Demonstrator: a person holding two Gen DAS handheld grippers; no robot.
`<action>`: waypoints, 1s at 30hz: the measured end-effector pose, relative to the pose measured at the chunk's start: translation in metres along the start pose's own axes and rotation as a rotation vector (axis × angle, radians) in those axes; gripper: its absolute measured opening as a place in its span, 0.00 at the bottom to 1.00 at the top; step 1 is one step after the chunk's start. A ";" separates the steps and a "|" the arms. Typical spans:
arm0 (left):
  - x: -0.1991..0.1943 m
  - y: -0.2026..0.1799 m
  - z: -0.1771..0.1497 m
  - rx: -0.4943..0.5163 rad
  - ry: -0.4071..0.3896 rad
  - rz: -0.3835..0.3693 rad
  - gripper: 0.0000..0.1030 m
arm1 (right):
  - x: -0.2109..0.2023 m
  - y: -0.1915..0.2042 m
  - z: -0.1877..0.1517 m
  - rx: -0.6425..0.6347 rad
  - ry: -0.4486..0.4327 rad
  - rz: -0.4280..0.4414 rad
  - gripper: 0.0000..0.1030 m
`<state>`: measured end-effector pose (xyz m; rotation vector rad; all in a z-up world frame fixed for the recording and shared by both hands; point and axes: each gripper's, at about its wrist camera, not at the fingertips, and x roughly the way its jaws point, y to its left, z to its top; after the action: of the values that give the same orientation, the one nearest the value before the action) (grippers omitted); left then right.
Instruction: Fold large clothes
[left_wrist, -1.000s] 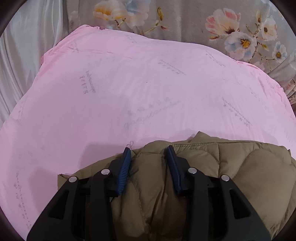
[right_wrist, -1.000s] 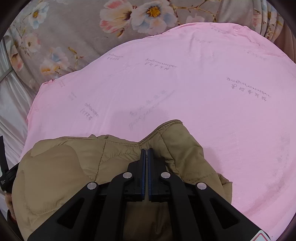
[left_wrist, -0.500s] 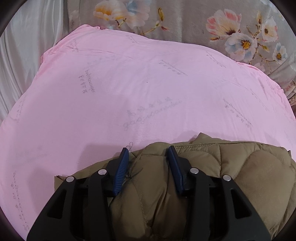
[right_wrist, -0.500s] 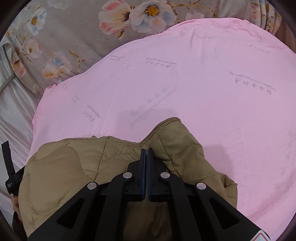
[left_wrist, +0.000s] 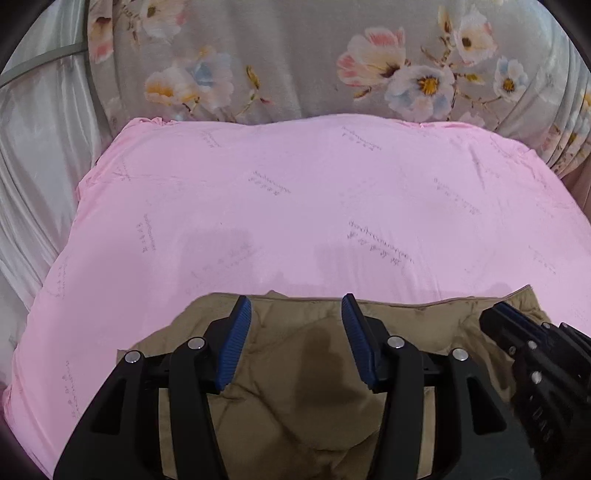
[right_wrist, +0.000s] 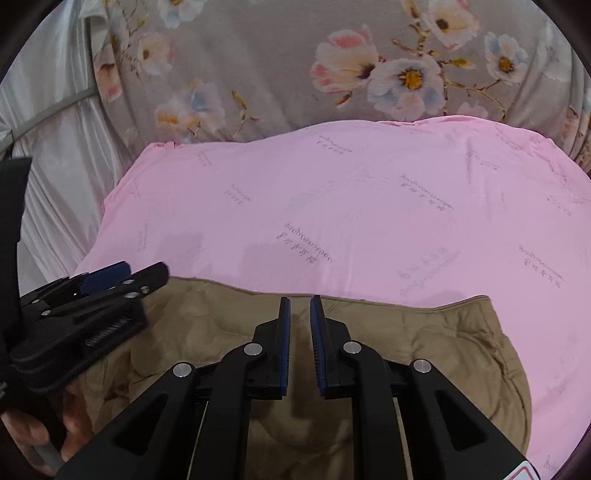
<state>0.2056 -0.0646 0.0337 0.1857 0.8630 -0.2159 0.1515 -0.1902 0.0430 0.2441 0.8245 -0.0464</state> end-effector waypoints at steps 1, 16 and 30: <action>0.008 -0.004 -0.004 0.001 0.017 0.012 0.48 | 0.009 0.003 -0.004 -0.008 0.019 -0.011 0.14; 0.047 -0.019 -0.037 0.014 -0.004 0.105 0.51 | 0.039 -0.006 -0.028 0.016 0.039 0.000 0.12; 0.052 -0.021 -0.041 0.012 -0.012 0.118 0.51 | 0.045 -0.008 -0.031 0.029 0.038 0.008 0.11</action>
<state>0.2032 -0.0804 -0.0337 0.2454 0.8360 -0.1113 0.1589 -0.1886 -0.0114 0.2766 0.8607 -0.0470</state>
